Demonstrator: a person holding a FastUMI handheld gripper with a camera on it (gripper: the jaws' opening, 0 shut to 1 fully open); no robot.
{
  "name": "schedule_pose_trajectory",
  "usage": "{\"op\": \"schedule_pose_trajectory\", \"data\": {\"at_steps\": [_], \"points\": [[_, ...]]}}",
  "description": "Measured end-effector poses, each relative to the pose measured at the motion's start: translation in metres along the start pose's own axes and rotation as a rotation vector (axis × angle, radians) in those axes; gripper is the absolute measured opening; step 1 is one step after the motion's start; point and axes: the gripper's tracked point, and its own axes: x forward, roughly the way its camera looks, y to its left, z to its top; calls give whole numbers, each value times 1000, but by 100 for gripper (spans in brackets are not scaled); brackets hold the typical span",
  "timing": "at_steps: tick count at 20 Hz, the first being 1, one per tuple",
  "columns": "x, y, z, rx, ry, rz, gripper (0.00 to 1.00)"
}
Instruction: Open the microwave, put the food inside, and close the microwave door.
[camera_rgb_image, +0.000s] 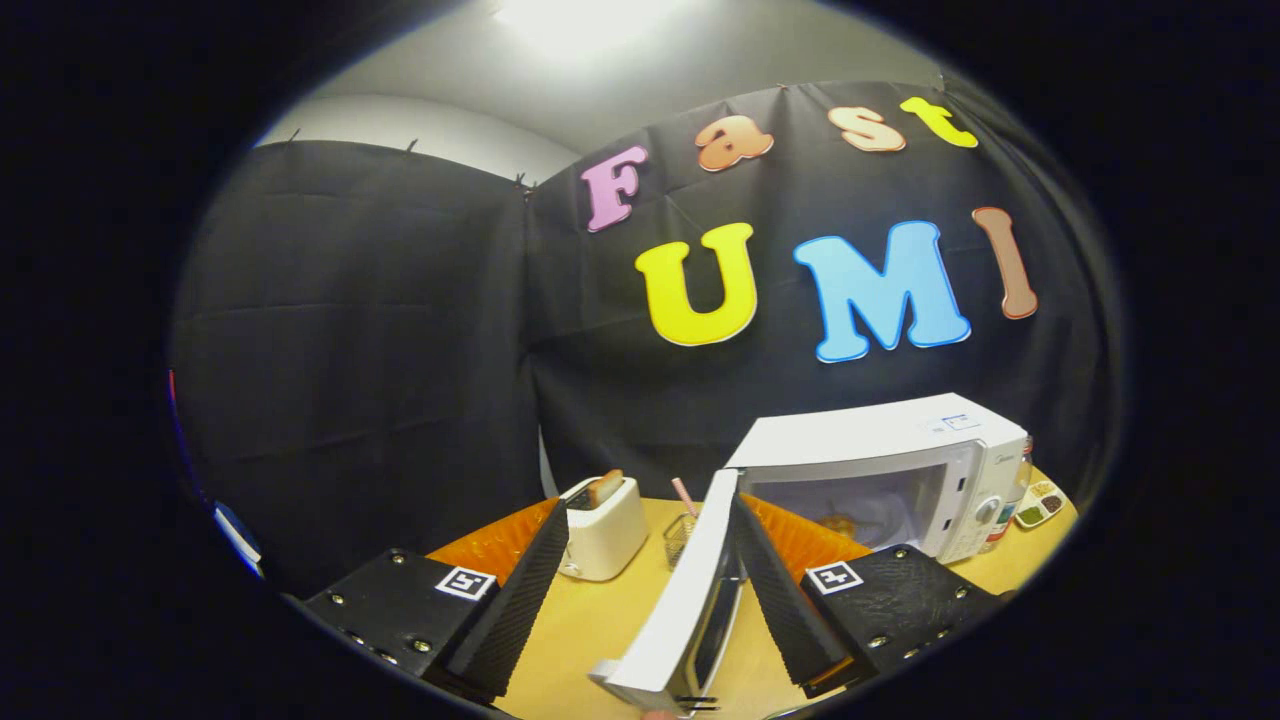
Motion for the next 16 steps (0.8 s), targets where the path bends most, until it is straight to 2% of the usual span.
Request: {"op": "schedule_pose_trajectory", "data": {"at_steps": [5, 8, 12, 14, 15, 16], "points": [[-2, 65, -17, -38, 20, 128, 97], [-6, 90, -53, -60, 87, 194, 97], [-11, 103, -99, -77, 181, 240, 94], [-14, 104, -121, -75, 232, 247, 82], [-15, 102, -131, -74, 256, 246, 72], [-16, 98, -141, -75, 278, 232, 68]]}}
